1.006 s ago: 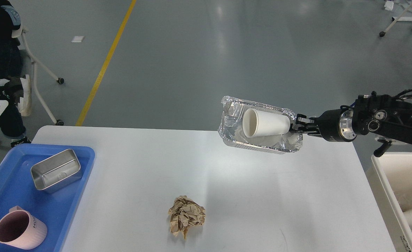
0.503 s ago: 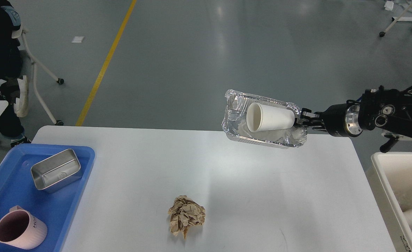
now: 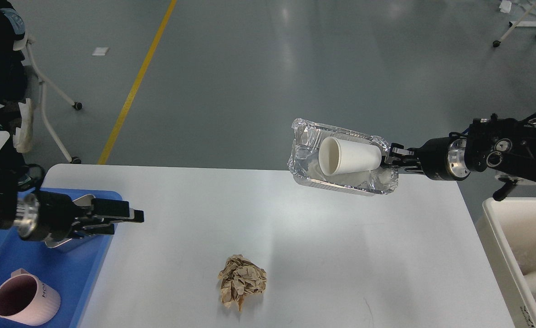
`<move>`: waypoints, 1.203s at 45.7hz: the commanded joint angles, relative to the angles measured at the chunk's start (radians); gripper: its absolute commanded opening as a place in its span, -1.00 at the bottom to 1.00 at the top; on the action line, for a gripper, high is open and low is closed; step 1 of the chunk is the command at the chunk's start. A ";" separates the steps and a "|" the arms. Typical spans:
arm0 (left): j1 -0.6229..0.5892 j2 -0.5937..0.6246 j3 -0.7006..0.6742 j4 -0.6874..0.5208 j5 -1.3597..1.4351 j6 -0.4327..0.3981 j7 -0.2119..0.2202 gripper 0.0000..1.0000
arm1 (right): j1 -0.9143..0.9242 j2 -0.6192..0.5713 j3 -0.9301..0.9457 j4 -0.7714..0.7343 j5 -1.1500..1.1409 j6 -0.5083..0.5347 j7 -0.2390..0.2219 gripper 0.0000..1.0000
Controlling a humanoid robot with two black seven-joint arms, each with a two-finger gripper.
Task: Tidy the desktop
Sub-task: 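Withdraw the left arm and lower it toward the table, then grasp the crumpled brown paper with the left gripper, then lift the crumpled paper with the left gripper toward the foil tray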
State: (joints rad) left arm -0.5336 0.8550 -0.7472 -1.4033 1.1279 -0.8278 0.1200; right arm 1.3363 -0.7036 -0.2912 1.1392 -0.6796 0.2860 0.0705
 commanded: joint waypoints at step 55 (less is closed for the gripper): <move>-0.140 -0.732 0.170 0.400 0.056 -0.013 0.552 -0.62 | -0.031 -0.011 0.000 0.001 0.000 -0.011 0.002 -1.00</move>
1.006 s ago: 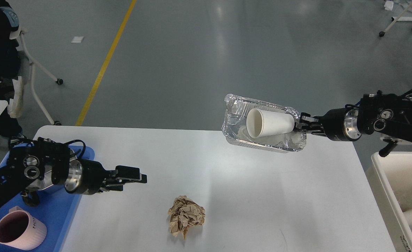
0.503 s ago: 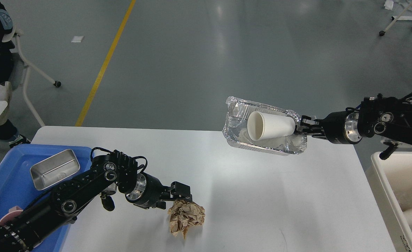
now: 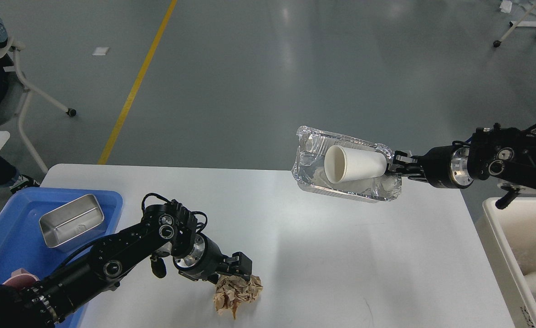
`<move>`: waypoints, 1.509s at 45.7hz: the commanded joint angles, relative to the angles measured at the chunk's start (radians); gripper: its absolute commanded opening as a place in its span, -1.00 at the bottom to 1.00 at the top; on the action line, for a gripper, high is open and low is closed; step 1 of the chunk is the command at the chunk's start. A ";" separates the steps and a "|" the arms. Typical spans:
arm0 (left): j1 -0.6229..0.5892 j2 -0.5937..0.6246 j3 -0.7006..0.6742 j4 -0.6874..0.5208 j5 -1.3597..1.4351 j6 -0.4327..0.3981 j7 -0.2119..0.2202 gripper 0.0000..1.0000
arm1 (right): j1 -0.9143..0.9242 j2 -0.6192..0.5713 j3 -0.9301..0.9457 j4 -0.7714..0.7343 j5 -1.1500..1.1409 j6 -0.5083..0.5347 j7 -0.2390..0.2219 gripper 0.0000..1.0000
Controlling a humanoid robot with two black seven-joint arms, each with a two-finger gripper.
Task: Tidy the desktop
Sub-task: 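Lift the crumpled paper with the left gripper toward the foil tray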
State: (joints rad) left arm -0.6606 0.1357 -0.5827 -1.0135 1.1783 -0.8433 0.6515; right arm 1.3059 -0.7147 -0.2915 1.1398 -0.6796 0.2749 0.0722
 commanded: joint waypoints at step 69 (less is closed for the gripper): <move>-0.240 0.903 -0.595 -0.209 -0.232 -0.117 -0.396 -1.00 | 0.001 0.011 -0.002 -0.002 -0.002 0.015 0.000 -1.00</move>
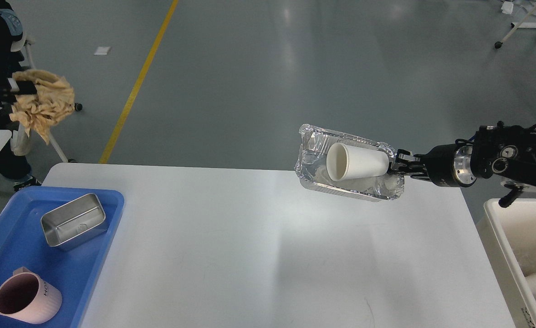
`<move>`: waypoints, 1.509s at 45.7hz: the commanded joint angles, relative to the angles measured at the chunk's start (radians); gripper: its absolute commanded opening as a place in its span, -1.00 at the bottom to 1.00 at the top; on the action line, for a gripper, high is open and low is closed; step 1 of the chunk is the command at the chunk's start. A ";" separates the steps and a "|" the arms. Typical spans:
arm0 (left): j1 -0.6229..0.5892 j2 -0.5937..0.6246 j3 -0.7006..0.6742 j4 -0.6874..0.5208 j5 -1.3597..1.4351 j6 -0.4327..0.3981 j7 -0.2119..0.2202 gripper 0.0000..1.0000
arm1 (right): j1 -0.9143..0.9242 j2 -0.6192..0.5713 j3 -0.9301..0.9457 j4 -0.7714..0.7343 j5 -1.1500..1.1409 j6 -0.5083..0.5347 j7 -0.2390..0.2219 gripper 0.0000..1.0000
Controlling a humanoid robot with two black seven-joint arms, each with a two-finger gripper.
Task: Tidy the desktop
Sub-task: 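Lift the crumpled paper with the left gripper toward the foil tray, then drop the crumpled paper into the foil tray and open the left gripper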
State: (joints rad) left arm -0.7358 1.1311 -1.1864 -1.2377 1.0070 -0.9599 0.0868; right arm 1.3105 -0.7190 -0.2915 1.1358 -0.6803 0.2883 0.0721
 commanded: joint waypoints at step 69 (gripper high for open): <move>-0.553 -1.096 0.545 0.446 -0.076 0.000 0.438 -0.75 | 0.013 0.061 -0.009 -0.018 -0.002 0.023 -0.002 -1.00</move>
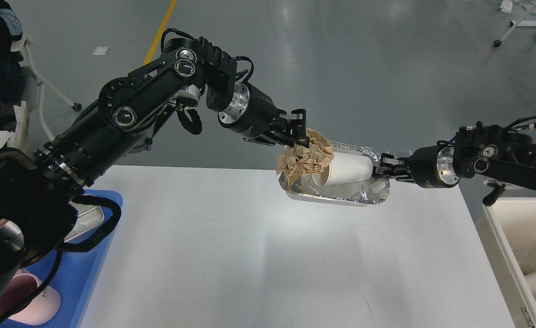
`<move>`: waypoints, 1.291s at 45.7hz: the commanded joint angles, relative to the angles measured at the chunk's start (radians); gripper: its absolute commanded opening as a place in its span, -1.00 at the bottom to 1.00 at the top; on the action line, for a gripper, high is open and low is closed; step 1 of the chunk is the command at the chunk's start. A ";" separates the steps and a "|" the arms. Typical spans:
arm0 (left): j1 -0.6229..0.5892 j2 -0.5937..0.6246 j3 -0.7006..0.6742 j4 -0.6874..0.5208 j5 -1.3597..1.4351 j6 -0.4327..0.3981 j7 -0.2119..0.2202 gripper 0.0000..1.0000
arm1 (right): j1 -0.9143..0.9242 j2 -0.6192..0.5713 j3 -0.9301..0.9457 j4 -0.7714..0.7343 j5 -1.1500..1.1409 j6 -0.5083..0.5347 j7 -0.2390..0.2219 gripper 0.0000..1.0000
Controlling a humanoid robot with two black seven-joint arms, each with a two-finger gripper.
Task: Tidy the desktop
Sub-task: 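Drop the crumpled paper into the foil tray and open the left gripper, then carry the loaded foil tray with the right gripper into the white bin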
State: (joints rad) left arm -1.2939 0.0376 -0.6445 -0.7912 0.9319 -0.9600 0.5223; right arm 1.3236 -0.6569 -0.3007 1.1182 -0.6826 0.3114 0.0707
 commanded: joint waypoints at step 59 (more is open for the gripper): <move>0.219 0.047 -0.584 0.000 -0.720 0.156 -0.085 0.96 | 0.000 -0.024 0.003 0.002 0.002 0.000 0.001 -1.00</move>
State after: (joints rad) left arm -1.0934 0.0887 -1.1277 -0.7923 0.3831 -0.9135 0.4327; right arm 1.3229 -0.6797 -0.3001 1.1214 -0.6813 0.3112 0.0723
